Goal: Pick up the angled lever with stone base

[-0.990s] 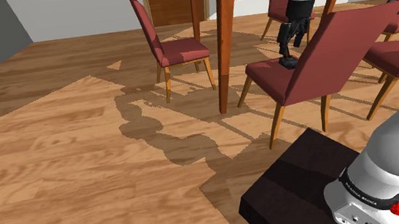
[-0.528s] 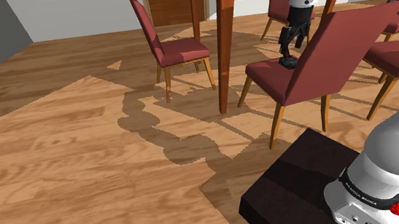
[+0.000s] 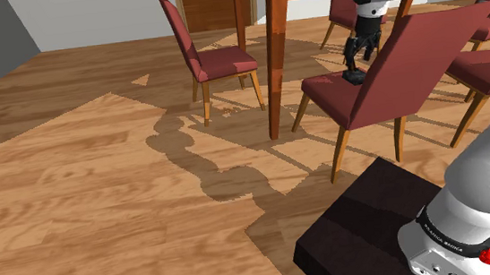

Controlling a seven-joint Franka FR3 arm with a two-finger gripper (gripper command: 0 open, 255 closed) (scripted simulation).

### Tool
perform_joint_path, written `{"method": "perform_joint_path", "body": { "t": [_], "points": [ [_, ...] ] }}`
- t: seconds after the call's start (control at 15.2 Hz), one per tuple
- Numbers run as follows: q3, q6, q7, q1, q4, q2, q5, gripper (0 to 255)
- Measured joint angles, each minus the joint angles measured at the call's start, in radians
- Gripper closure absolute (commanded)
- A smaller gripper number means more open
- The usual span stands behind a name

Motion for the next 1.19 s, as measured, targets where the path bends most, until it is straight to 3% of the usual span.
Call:
{"method": "perform_joint_path", "body": {
  "t": [0.26, 0.79, 0.86, 1.19],
  "points": [
    [-0.030, 0.027, -0.040, -0.031, 0.092, 0.120, 0.048, 0],
    [-0.032, 0.119, -0.060, -0.040, 0.051, 0.170, 0.072, 0],
    [-0.032, 0.123, -0.059, -0.040, 0.052, 0.170, 0.072, 255],
    [-0.033, 0.129, -0.053, -0.039, 0.052, 0.169, 0.070, 255]
  ]
}}
